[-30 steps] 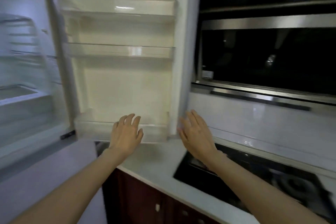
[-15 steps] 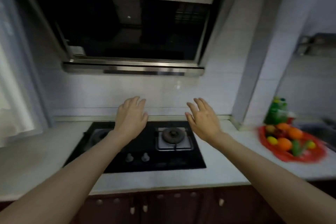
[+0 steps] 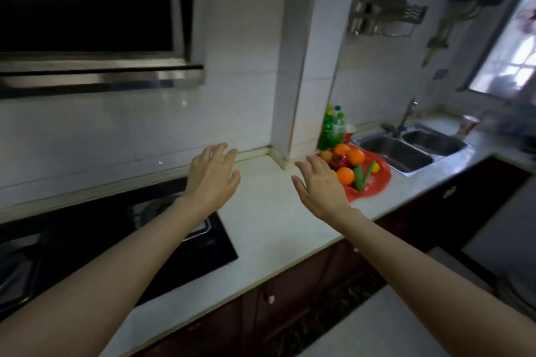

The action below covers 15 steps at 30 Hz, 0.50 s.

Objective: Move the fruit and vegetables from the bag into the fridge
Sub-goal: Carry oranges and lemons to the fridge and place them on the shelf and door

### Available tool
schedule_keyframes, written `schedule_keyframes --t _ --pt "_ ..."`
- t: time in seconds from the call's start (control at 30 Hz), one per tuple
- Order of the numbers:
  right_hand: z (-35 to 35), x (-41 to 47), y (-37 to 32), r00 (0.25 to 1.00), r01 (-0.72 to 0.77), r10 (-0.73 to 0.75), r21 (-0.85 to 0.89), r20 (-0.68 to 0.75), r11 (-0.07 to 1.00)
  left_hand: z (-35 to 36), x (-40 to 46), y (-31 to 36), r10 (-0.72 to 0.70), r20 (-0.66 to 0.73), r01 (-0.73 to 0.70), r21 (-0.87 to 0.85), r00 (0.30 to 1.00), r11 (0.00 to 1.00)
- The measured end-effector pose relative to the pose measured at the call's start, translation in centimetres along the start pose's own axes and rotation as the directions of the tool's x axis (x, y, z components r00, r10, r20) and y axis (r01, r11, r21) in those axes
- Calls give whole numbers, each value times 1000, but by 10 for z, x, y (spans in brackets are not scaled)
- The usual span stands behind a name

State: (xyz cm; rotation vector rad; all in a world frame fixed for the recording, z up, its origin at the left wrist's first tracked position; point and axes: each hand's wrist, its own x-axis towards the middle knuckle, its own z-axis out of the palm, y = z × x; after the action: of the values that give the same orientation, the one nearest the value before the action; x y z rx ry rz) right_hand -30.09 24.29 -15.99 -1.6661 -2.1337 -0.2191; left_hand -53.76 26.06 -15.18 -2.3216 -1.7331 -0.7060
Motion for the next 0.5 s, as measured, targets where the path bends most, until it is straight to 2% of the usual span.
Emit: schedule_keyframes --t 0.23,0.5 --pt "29 1 100 971 -226 232 -90 62 970 107 69 37 105 168 -89 -103 980 991" --pt "47 -49 215 876 -463 475 -133 83 877 209 121 145 298 277 -252 -189 914 949"
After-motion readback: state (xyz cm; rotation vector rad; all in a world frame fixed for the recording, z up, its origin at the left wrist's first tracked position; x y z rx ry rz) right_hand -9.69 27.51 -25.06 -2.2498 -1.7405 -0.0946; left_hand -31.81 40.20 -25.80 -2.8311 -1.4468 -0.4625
